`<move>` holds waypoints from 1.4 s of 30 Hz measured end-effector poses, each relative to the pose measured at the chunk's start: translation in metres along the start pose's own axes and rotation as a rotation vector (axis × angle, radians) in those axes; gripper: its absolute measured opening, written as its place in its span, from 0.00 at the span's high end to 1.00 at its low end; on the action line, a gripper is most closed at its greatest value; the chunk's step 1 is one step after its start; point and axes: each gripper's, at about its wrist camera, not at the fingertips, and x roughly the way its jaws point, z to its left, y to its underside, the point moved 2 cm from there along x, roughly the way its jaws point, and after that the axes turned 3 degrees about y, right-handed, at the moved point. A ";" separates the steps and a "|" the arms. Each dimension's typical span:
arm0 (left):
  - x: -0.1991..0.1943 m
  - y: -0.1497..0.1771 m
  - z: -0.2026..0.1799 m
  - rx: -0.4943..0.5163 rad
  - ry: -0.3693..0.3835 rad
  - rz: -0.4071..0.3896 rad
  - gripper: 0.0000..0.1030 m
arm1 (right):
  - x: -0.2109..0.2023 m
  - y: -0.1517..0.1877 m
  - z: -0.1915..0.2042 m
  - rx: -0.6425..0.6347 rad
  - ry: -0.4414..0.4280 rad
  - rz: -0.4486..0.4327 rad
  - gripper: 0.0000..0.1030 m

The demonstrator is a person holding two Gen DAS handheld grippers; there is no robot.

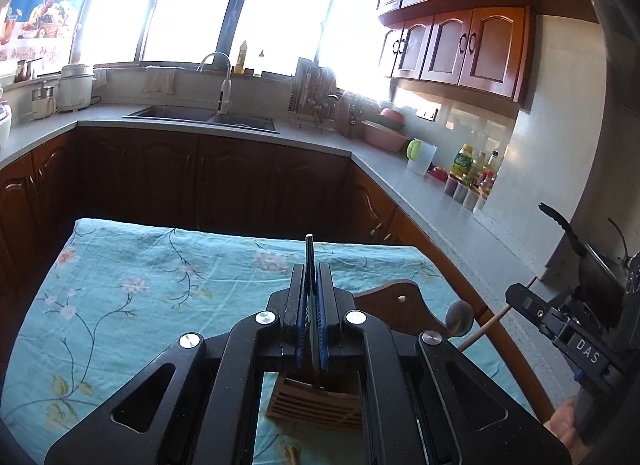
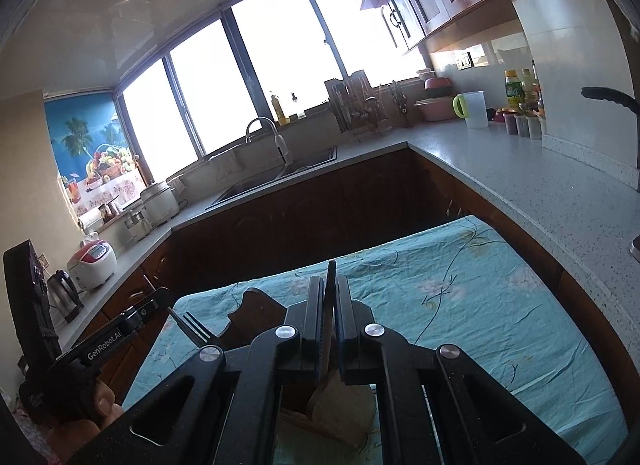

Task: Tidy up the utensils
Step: 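Lift the knife with the left tool into the holder while the right tool inserts the chopsticks, then open both tools and pull them back from the holder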

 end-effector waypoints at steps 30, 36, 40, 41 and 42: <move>-0.114 0.065 0.057 -0.113 -0.107 0.006 0.17 | -0.083 0.041 -0.036 0.129 -0.004 -0.038 0.08; -0.123 0.102 0.058 -0.123 -0.124 0.082 0.17 | -0.095 0.080 -0.043 0.137 0.015 0.030 0.08; -0.126 0.123 0.059 -0.130 -0.126 0.123 0.17 | -0.097 0.104 -0.047 0.139 0.029 0.076 0.08; -0.126 0.128 0.060 -0.133 -0.127 0.134 0.17 | -0.098 0.111 -0.048 0.137 0.036 0.088 0.08; -0.125 0.133 0.060 -0.137 -0.128 0.146 0.17 | -0.097 0.117 -0.049 0.136 0.040 0.100 0.08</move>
